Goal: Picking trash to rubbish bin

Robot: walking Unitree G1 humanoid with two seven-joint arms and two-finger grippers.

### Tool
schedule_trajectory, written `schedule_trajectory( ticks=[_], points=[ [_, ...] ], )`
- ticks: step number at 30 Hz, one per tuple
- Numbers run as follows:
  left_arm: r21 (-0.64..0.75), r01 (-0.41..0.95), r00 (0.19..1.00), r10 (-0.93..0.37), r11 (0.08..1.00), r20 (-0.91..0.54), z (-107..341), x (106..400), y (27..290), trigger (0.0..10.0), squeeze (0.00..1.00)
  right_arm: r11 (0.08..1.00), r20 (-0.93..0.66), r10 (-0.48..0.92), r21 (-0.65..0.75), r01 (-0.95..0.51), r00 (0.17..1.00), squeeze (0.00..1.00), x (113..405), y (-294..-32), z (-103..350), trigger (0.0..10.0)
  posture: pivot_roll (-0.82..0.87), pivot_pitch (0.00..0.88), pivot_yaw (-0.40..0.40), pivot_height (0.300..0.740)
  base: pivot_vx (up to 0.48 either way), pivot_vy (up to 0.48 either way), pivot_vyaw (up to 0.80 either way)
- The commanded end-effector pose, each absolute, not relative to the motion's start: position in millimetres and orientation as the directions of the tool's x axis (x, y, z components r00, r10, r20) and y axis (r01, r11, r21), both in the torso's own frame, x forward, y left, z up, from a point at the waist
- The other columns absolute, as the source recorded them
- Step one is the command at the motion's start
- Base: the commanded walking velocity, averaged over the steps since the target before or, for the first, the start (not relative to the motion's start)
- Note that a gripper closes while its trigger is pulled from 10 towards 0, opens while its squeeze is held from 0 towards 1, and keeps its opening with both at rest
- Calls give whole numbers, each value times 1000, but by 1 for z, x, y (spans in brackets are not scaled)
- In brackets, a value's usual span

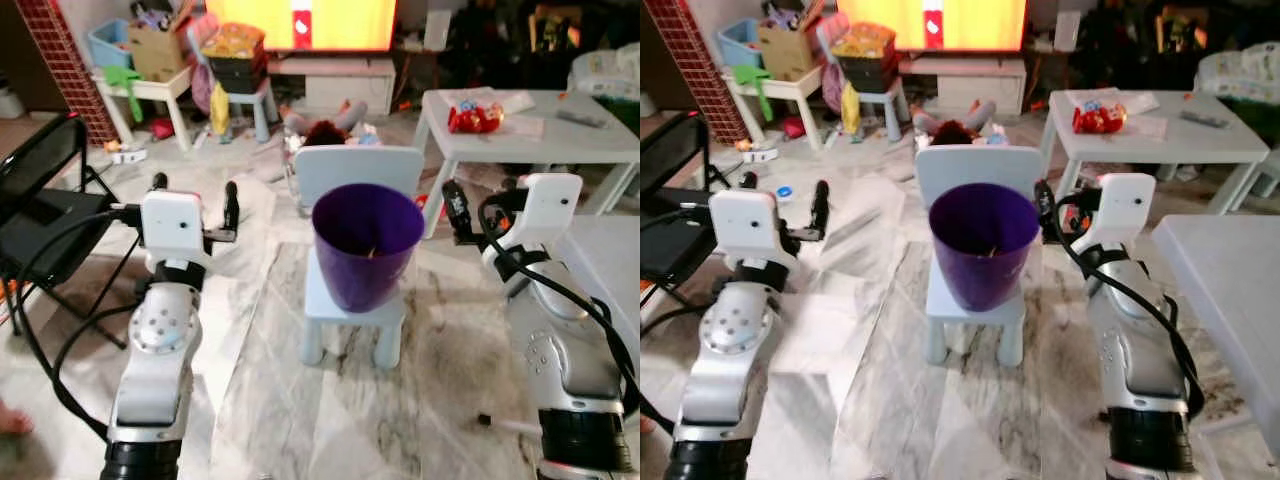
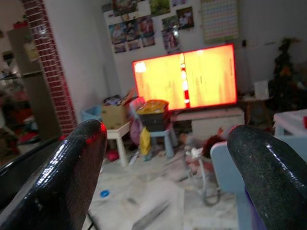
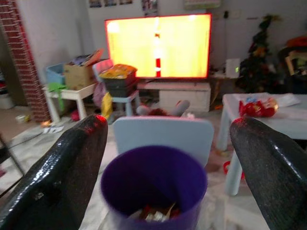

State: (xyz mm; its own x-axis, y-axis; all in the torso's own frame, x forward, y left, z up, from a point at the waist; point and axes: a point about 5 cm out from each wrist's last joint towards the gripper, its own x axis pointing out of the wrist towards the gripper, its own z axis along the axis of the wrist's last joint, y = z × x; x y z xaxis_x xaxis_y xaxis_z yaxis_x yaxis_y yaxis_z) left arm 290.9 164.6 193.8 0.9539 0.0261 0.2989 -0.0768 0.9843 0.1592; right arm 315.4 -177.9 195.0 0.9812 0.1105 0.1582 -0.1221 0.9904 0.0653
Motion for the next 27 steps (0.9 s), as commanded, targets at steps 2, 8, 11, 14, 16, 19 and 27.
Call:
schedule_trajectory(
  ticks=[2,8,11,14,16,19,27],
  points=[
    [156,-59,956,11,986,294,192,291,160,10000,0,993,149,98,55,-108,984,0,315,-183,194,10000,11,41,-2,740,-330,0,0],
    [156,-57,956,9,986,294,192,291,160,10000,0,993,148,100,50,-108,984,0,315,-183,195,10000,11,41,-2,740,-328,0,0],
    [157,-57,956,8,986,295,192,291,159,10000,0,993,147,100,49,-108,984,0,315,-184,195,10000,8,42,-3,740,-326,0,0],
    [158,-56,956,7,986,293,191,291,159,10000,0,993,143,97,49,-105,985,0,315,-184,194,10000,8,42,-3,740,-326,0,0],
    [151,-52,956,6,987,294,191,291,159,10000,0,993,145,95,59,-105,985,0,314,-184,194,10000,4,46,-3,740,-161,0,0],
    [168,-46,952,-8,985,305,192,291,159,10000,0,992,146,95,64,-106,985,0,314,-184,195,10000,4,46,-3,740,0,0,0],
    [127,-60,957,21,990,290,190,293,165,10000,0,993,138,92,56,-101,986,0,314,-185,194,10000,-1,48,-4,740,0,0,0]
  ],
)
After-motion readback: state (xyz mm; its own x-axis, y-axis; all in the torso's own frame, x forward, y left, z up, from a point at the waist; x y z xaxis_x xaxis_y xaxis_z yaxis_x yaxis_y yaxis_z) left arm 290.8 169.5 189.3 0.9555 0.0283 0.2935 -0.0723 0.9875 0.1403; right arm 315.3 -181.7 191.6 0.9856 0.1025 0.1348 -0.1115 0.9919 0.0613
